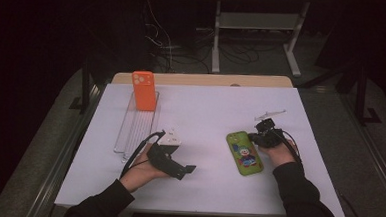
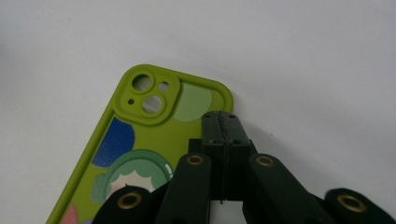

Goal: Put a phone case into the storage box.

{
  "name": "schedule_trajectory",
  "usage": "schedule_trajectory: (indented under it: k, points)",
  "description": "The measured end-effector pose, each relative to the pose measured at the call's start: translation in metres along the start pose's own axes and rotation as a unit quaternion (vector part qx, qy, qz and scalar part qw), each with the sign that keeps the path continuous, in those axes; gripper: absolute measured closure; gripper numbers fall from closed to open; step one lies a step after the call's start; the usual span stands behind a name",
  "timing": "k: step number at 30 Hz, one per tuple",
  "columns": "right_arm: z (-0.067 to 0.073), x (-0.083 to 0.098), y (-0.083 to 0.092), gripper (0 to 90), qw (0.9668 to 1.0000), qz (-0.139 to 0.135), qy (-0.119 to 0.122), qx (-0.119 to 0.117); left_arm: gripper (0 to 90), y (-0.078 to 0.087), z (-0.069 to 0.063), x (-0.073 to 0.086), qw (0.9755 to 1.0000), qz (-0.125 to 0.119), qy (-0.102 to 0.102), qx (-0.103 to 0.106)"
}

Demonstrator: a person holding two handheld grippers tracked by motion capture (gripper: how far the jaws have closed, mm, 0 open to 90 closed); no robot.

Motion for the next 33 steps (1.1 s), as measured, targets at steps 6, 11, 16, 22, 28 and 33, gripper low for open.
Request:
schedule_trajectory:
  k: [6, 11, 16, 22, 28, 33]
  points:
    - [0.001, 0.0, 0.0, 88.1, 1.0, -0.002, -0.003, 0.002, 2.1, -0.001, 0.001, 0.0, 1.0, 0.003, 0.001, 0.001]
    - [-0.009, 0.0, -0.004, 88.1, 0.9998, -0.005, -0.01, 0.014, 2.1, -0.001, 0.003, 0.0, 1.0, 0.008, -0.002, 0.002]
    - [-0.006, 0.0, -0.012, 88.1, 0.9999, 0.005, -0.006, 0.012, 2.1, -0.002, 0.003, 0.001, 0.9999, 0.01, -0.002, 0.003]
    - [0.007, -0.002, -0.014, 88.1, 0.9999, 0.002, 0.009, -0.013, 2.1, -0.003, 0.002, 0.001, 1.0, 0.005, 0.005, 0.003]
    - [0.024, -0.003, -0.015, 88.1, 0.9978, 0.002, 0.039, -0.053, 2.1, -0.003, 0.002, 0.001, 1.0, 0.008, 0.003, 0.004]
    - [0.027, -0.007, -0.008, 84.4, 0.9975, -0.007, 0.042, -0.055, 2.1, -0.002, 0.002, 0.002, 0.9999, 0.012, -0.001, 0.004]
Point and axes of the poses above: each handheld gripper's, and its own axes: y roughly backward along the jaws, x roughly out of its underside, z roughly to its left, the point moved 3 cm from there along -y, roughly forward along the jaws, and after that the axes turned 6 degrees about x, right-handed, at the moved point
